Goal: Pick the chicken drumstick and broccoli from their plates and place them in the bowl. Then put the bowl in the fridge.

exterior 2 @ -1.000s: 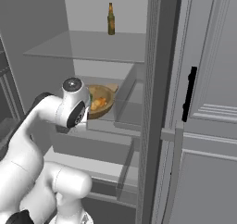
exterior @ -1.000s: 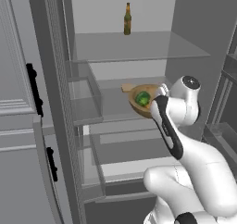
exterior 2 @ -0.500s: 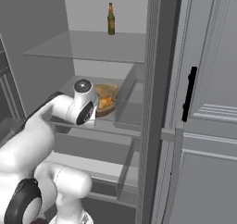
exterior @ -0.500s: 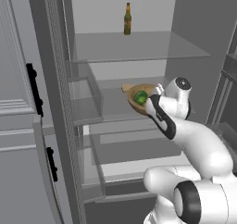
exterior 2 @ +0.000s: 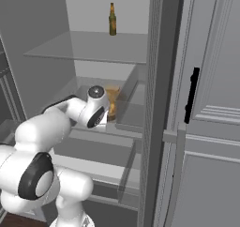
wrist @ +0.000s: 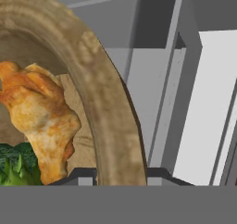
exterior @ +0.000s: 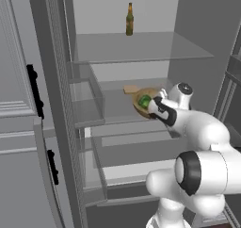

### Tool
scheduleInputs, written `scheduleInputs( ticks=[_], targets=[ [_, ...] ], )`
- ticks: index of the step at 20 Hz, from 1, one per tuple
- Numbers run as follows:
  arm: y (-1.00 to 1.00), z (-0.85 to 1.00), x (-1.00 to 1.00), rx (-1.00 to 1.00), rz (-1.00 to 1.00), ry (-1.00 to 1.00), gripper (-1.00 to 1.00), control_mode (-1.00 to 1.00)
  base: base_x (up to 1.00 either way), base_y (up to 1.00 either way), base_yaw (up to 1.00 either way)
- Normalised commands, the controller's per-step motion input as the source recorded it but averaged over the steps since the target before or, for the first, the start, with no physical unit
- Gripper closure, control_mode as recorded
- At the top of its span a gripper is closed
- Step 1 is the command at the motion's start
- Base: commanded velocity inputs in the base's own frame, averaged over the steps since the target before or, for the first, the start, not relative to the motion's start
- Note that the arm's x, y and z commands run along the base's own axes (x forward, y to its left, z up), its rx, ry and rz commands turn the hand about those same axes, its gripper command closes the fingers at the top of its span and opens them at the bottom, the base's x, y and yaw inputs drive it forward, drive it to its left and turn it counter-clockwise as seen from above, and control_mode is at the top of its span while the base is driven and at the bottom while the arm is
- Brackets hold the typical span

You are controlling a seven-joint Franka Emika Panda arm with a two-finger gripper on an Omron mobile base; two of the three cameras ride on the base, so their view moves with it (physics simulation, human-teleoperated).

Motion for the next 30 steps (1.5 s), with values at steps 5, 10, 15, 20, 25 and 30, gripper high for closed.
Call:
scheduleInputs(
  ticks=[5,10,15,20,25,30],
  targets=[
    [-0.08,-0.33,0.54,0.00,0.00,0.00,1.00,-1.00,0.00,0.00,0.00],
    [-0.13,-0.26,0.56,0.00,0.00,-0.01,1.00,-1.00,0.00,0.00,0.00],
    [0.00,-0.09,0.09,0.00,0.00,-0.07,-1.00,-1.00,0.00,0.00,0.00],
    [0.16,0.08,-0.18,-0.04,0.00,-0.20,-1.00,-1.00,0.00,0.00,0.00],
    [0.48,0.28,-0.55,-0.07,0.00,-0.29,-1.00,-1.00,0.00,0.00,0.00],
    [0.46,0.87,-0.84,-0.01,0.00,-0.07,-1.00,-1.00,0.00,0.00,0.00]
  ],
)
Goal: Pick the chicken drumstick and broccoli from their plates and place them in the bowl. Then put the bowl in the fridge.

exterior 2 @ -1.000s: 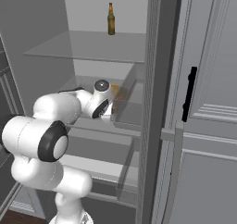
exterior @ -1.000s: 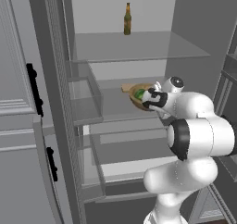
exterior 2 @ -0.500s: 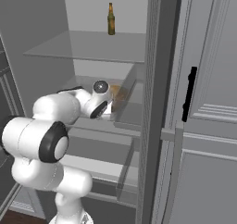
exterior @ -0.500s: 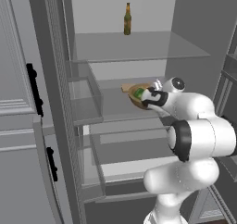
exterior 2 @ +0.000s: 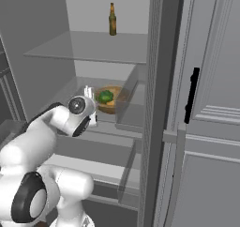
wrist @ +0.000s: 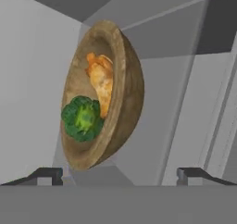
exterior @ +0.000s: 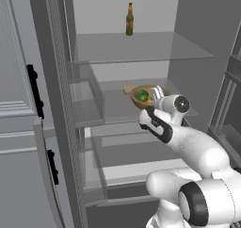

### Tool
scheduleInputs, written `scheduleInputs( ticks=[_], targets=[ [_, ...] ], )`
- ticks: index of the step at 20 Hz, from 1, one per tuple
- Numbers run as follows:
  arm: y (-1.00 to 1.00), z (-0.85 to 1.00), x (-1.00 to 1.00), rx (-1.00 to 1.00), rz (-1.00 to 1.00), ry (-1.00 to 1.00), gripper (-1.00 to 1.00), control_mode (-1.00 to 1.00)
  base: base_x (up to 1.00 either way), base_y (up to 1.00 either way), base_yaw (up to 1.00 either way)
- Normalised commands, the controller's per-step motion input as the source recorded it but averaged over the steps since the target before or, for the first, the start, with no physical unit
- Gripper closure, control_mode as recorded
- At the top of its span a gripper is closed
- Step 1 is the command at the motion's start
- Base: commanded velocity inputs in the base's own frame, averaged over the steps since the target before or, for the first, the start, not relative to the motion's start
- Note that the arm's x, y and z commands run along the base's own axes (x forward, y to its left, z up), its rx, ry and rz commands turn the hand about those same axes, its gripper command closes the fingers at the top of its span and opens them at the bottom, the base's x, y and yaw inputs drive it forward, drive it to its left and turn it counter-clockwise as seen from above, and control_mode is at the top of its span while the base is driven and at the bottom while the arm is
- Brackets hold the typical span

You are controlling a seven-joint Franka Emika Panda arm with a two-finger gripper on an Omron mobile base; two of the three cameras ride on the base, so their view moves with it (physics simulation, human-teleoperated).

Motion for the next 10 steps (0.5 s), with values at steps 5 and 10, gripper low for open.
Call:
scheduleInputs(
  ticks=[5,10],
  targets=[
    [0.00,1.00,-0.63,-0.02,0.05,0.04,-1.00,-1.00,0.00,0.00,0.00],
    [-0.19,0.86,-0.92,-0.12,0.19,0.20,-1.00,-1.00,0.00,0.00,0.00]
  ],
)
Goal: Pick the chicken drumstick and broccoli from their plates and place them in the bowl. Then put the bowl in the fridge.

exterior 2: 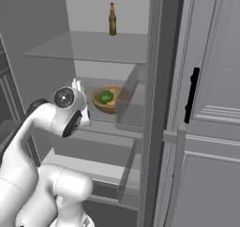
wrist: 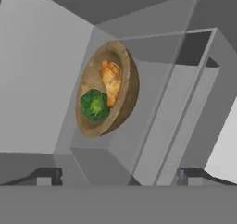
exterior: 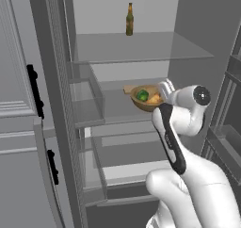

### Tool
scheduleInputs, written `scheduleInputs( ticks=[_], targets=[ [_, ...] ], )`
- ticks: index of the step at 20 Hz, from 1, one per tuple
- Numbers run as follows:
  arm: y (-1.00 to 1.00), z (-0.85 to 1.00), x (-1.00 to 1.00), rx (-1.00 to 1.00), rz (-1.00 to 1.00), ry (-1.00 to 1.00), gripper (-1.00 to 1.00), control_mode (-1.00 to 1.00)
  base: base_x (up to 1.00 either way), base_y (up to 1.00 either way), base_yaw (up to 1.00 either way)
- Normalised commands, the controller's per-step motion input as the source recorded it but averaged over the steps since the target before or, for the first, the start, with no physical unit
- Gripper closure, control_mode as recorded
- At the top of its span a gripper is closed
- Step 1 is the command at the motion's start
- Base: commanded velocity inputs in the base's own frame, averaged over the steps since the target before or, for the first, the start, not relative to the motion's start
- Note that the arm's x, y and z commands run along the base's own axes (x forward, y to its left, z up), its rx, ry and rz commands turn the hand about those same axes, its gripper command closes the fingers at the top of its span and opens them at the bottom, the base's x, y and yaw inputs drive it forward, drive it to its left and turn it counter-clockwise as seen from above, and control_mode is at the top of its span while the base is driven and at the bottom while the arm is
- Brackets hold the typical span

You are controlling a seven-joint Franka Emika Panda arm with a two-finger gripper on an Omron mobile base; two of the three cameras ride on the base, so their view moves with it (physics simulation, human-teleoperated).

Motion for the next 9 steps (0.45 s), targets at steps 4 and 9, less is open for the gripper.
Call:
scheduleInputs(
  ticks=[4,9],
  targets=[
    [-0.06,0.32,-1.00,-0.25,0.32,0.04,-1.00,-1.00,0.00,0.00,0.00],
    [0.29,0.10,-0.63,-0.17,0.13,-0.01,-1.00,-1.00,0.00,0.00,0.00]
  ],
)
